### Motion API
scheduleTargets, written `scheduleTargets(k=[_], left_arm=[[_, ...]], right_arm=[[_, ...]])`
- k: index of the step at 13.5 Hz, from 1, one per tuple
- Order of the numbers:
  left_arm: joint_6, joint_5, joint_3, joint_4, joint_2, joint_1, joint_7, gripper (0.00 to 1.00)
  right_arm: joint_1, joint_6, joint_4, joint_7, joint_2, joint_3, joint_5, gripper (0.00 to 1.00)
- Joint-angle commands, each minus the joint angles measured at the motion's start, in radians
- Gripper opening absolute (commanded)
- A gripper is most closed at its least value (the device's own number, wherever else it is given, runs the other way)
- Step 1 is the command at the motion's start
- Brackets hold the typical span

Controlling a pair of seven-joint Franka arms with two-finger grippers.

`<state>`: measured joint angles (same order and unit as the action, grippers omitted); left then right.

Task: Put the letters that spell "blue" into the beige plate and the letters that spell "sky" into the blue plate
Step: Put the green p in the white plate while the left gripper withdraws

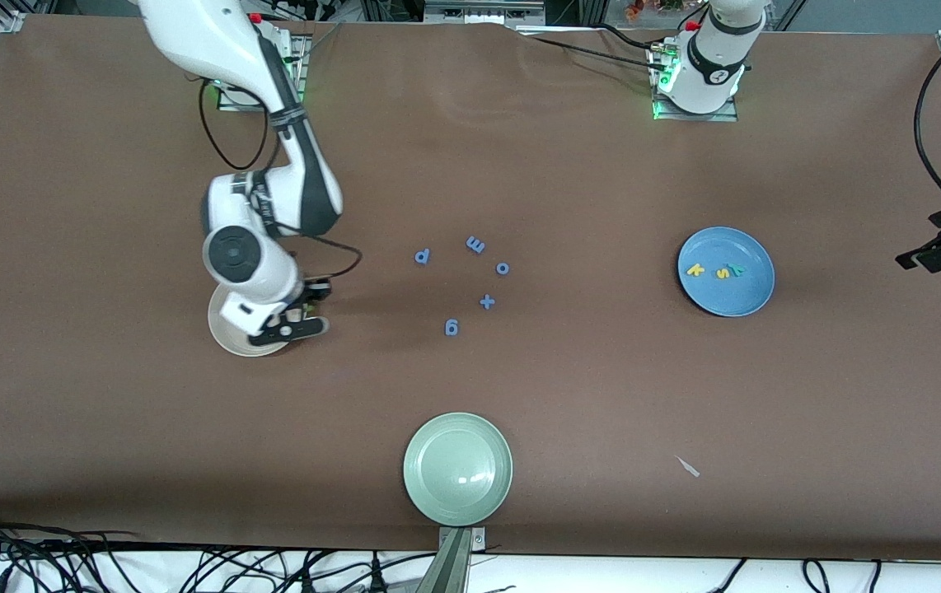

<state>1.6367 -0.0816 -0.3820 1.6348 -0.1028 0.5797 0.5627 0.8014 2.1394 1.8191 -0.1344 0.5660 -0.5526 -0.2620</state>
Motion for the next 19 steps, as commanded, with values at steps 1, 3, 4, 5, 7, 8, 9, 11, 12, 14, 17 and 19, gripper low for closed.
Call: scheduleTargets(k=[1, 3, 4, 5, 7, 8, 9, 11, 12, 14, 17, 19], left_arm=[[-0.003, -0.017, 0.157, 0.016, 0.028, -0.224, -0.006, 1.0], [-0.003, -0.014, 0.297, 0.014, 0.049, -0.364, -0.013, 1.0], [-0.005, -0.014, 0.328, 0.014, 0.06, -0.385, -0.047, 1.0], [-0.005, -0.014, 0.336, 0.013, 0.063, -0.402, -0.119, 1.0], [-0.008, -0.012, 0.415, -0.001, 0.069, -0.489, -0.145, 1.0], [-0.032, -0.001, 0.481, -0.009, 0.068, -0.562, -0.145, 1.0], [-0.043, 0.011, 0.509, -0.021, 0.066, -0.593, -0.147, 1.0], [-0.099, 0.013, 0.508, -0.071, 0.057, -0.595, -0.167, 1.0], [-0.113, 0.013, 0.508, -0.096, 0.04, -0.595, -0.223, 1.0], [-0.112, 0.008, 0.508, -0.105, 0.031, -0.586, -0.32, 1.0], [-0.109, 0.008, 0.483, -0.118, 0.026, -0.594, -0.449, 1.0], [-0.101, 0.008, 0.448, -0.119, 0.022, -0.595, -0.461, 1.0]], right_arm=[[0.009, 0.032, 0.09, -0.138, -0.024, -0.076, 0.001, 0.16], [-0.002, 0.082, 0.12, -0.223, -0.02, -0.111, -0.008, 0.27], [-0.019, 0.085, 0.123, -0.226, -0.02, -0.112, -0.016, 0.49], [-0.019, 0.079, 0.121, -0.223, -0.021, -0.112, -0.019, 0.57], [-0.019, 0.074, 0.114, -0.215, -0.026, -0.112, -0.022, 0.76], [-0.019, 0.07, 0.108, -0.212, -0.028, -0.11, -0.039, 0.81], [-0.019, 0.054, 0.089, -0.211, -0.034, -0.11, -0.058, 0.83], [-0.013, -0.031, 0.027, -0.162, -0.04, -0.11, -0.088, 0.84], [-0.01, -0.085, -0.024, -0.086, -0.046, -0.107, -0.089, 0.86], [0.018, -0.189, -0.099, 0.031, -0.069, -0.112, -0.08, 0.89], [0.047, -0.22, -0.135, 0.107, -0.139, -0.113, 0.004, 1.0], [0.041, -0.301, -0.22, 0.101, -0.163, -0.122, 0.087, 1.0]])
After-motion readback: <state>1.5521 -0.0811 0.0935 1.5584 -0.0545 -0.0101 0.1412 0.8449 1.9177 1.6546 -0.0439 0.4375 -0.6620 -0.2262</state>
